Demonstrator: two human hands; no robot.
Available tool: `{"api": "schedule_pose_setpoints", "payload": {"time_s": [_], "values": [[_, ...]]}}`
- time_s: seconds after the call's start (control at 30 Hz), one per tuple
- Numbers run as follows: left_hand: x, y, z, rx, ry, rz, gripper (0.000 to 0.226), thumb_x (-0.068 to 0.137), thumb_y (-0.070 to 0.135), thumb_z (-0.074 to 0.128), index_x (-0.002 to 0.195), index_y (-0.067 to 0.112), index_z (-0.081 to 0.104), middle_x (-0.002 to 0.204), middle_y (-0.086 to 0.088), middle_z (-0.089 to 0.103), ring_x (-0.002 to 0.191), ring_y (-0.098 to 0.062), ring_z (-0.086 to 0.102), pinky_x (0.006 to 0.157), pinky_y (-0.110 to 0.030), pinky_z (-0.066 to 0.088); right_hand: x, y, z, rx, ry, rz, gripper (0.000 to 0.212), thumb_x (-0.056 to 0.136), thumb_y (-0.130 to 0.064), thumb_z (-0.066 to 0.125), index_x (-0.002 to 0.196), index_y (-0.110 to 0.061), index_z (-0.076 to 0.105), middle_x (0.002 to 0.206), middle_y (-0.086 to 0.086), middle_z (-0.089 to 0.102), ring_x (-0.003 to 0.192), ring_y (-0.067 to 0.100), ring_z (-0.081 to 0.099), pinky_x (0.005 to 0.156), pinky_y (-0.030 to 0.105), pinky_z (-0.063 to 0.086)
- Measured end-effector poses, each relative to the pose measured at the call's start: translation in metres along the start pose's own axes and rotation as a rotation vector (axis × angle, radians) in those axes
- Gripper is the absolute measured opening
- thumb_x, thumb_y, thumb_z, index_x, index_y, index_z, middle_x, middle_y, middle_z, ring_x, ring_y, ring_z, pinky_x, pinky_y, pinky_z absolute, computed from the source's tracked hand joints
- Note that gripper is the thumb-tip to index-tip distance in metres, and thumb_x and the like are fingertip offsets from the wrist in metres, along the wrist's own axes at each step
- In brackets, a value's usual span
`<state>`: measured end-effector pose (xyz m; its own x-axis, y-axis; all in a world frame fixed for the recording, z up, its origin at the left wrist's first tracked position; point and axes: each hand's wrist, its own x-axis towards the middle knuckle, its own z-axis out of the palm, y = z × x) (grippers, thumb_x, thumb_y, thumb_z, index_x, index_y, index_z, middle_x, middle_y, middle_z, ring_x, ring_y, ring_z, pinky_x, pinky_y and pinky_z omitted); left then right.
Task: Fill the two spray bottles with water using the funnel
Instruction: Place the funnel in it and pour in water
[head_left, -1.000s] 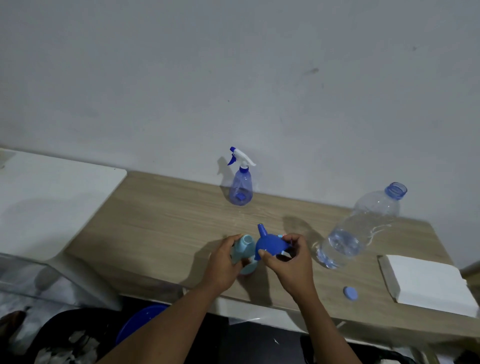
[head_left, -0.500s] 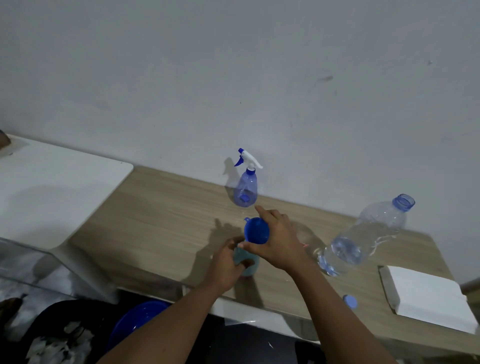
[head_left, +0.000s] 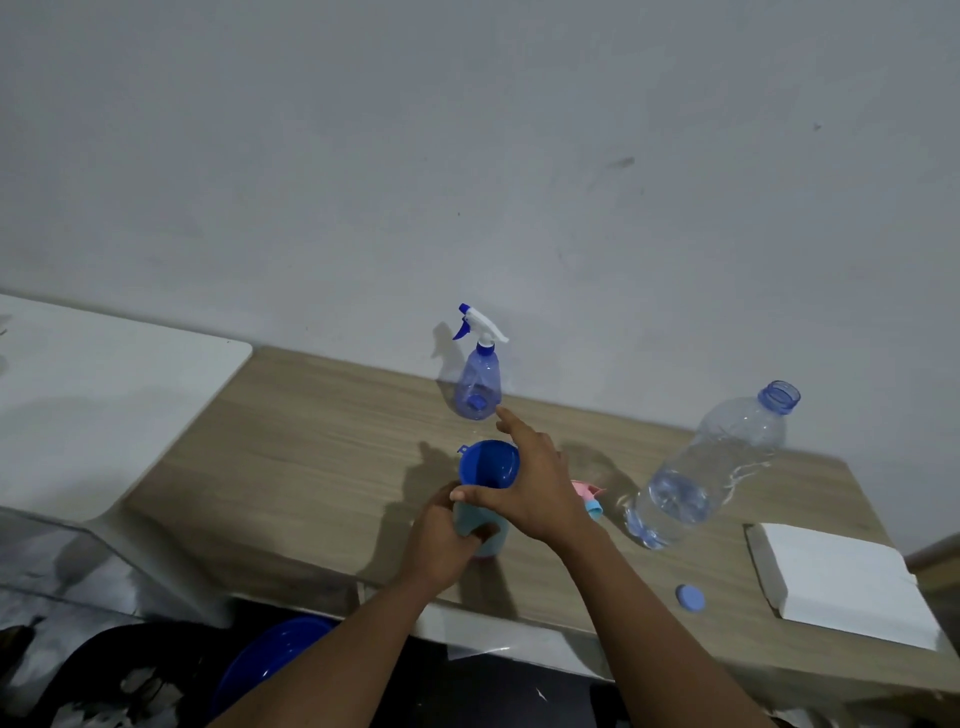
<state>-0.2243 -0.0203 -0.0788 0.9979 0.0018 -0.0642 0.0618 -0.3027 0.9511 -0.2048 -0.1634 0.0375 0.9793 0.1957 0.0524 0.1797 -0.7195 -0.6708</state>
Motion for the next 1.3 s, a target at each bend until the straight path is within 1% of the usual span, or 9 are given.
{"api": "schedule_pose_setpoints", "payload": {"time_s": [0.1, 0.17, 0.27, 0.47, 0.63, 0.8, 0.93, 1.13, 1.3], "values": [[-0.009, 0.003, 0.001, -0.003, 0.013, -0.012, 0.068, 0.072, 0.021, 0.084, 0.128, 0.043, 0.050, 0.116, 0.021, 0.064, 0.104, 0.000, 0.063, 0.083, -0.026, 0.055, -0.015, 0.015, -0.004, 0.202, 0.166, 0.038, 0.094, 0.068, -0.078, 0.066, 0.146, -0.034, 0.037, 0.138, -0.014, 0.051, 0.123, 0.003, 0.047, 0.101, 0.027, 0.040], [-0.023, 0.005, 0.006, -0.032, 0.077, -0.044, 0.080, 0.072, 0.014, 0.086, 0.137, 0.031, 0.042, 0.124, 0.022, 0.054, 0.102, 0.007, 0.058, 0.082, -0.014, 0.048, -0.032, 0.037, -0.006, 0.292, 0.317, 0.044, 0.075, 0.078, -0.069, 0.064, 0.139, -0.029, 0.047, 0.125, -0.013, 0.058, 0.114, 0.000, 0.053, 0.091, 0.020, 0.044], [-0.057, -0.001, 0.021, -0.016, 0.204, -0.129, 0.064, 0.074, 0.009, 0.085, 0.127, 0.011, 0.048, 0.121, 0.001, 0.048, 0.096, -0.009, 0.056, 0.071, -0.003, 0.044, -0.066, 0.079, -0.011, 0.308, 0.467, 0.096, 0.037, 0.089, -0.039, 0.070, 0.123, -0.032, 0.057, 0.111, -0.012, 0.062, 0.103, 0.003, 0.059, 0.083, 0.016, 0.046], [-0.090, -0.009, 0.080, 0.111, -0.047, -0.151, 0.042, 0.073, 0.033, 0.086, 0.099, 0.038, 0.053, 0.100, 0.008, 0.061, 0.088, -0.010, 0.063, 0.083, -0.035, 0.055, -0.117, 0.159, -0.045, 0.317, 0.673, 0.352, 0.025, 0.089, -0.022, 0.072, 0.110, -0.029, 0.060, 0.100, -0.005, 0.066, 0.095, 0.016, 0.064, 0.073, 0.024, 0.050], [-0.044, 0.067, 0.139, 0.039, -0.103, 0.022, 0.042, 0.078, 0.031, 0.083, 0.106, 0.041, 0.052, 0.102, 0.007, 0.062, 0.093, -0.013, 0.060, 0.081, -0.018, 0.049, -0.117, 0.185, -0.102, 0.316, 0.664, 0.437, 0.057, 0.084, -0.025, 0.079, 0.133, -0.017, 0.052, 0.116, 0.002, 0.060, 0.103, 0.021, 0.060, 0.084, 0.033, 0.051], [0.012, 0.159, 0.183, -0.038, -0.098, 0.123, 0.075, 0.076, 0.044, 0.082, 0.139, 0.026, 0.048, 0.134, 0.008, 0.056, 0.120, -0.008, 0.054, 0.102, -0.034, 0.048, -0.093, 0.192, -0.146, 0.275, 0.410, 0.336, 0.103, 0.073, -0.029, 0.088, 0.155, -0.017, 0.027, 0.149, 0.002, 0.044, 0.127, 0.021, 0.050, 0.101, 0.036, 0.046], [0.027, 0.202, 0.199, -0.016, -0.147, 0.173, 0.094, 0.070, 0.057, 0.080, 0.149, 0.035, 0.037, 0.145, 0.015, 0.049, 0.129, -0.008, 0.049, 0.105, -0.035, 0.046, -0.076, 0.189, -0.161, 0.367, 0.292, 0.207, 0.096, 0.070, -0.028, 0.089, 0.149, -0.024, 0.036, 0.141, -0.007, 0.053, 0.122, 0.011, 0.054, 0.095, 0.025, 0.048], [0.018, 0.217, 0.208, -0.069, -0.028, 0.179, 0.076, 0.069, 0.047, 0.086, 0.136, 0.034, 0.052, 0.115, 0.022, 0.058, 0.109, -0.009, 0.060, 0.093, -0.041, 0.057, -0.068, 0.192, -0.153, 0.435, 0.402, 0.122, 0.077, 0.080, -0.019, 0.082, 0.144, -0.027, 0.039, 0.135, -0.006, 0.057, 0.124, 0.013, 0.057, 0.098, 0.027, 0.049], [0.002, 0.240, 0.195, -0.113, 0.046, 0.196, 0.072, 0.061, 0.045, 0.092, 0.123, 0.033, 0.057, 0.108, 0.021, 0.061, 0.093, -0.002, 0.063, 0.078, -0.021, 0.056, -0.068, 0.169, -0.157, 0.467, 0.496, 0.007, 0.089, 0.078, -0.018, 0.083, 0.144, -0.040, 0.028, 0.138, -0.007, 0.050, 0.124, -0.006, 0.050, 0.097, 0.016, 0.046]]}}
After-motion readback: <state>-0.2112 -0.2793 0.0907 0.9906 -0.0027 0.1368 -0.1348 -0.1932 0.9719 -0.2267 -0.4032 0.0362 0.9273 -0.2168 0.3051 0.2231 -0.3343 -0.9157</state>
